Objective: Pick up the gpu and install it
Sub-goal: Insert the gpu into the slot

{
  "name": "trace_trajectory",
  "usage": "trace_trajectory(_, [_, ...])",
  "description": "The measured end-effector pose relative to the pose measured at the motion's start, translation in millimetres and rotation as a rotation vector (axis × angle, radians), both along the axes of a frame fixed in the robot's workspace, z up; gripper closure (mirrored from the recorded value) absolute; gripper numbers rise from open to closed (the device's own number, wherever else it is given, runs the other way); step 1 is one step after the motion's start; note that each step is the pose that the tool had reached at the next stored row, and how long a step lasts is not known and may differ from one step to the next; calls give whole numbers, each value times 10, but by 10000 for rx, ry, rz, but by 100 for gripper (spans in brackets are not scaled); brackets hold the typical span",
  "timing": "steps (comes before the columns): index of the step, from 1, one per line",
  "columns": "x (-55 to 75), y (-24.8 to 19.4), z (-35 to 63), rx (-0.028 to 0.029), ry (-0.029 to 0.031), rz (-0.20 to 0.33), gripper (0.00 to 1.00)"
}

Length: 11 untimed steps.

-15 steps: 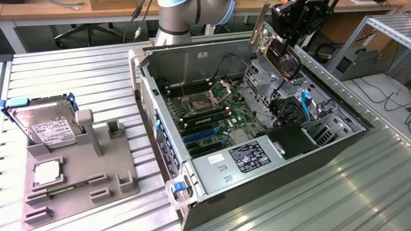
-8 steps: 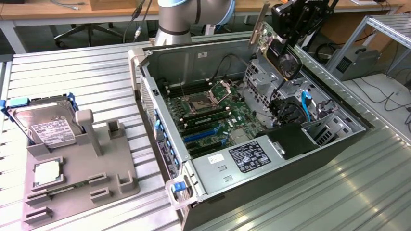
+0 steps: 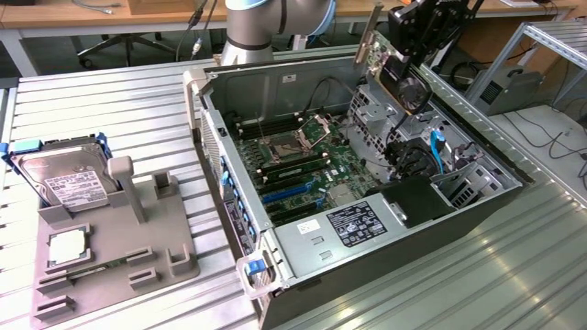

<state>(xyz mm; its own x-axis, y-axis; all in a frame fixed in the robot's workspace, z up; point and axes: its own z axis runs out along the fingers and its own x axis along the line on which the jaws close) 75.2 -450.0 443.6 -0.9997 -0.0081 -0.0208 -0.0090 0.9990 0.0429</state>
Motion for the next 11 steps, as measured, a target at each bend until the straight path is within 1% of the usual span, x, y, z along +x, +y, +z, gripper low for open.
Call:
trace_trajectory(2, [-3, 0, 0, 1, -1, 238, 73])
trace_trajectory(5, [-8, 0, 0, 1, 0, 790, 73])
trace_trajectory(11, [-13, 1, 0, 0, 0, 1642, 73])
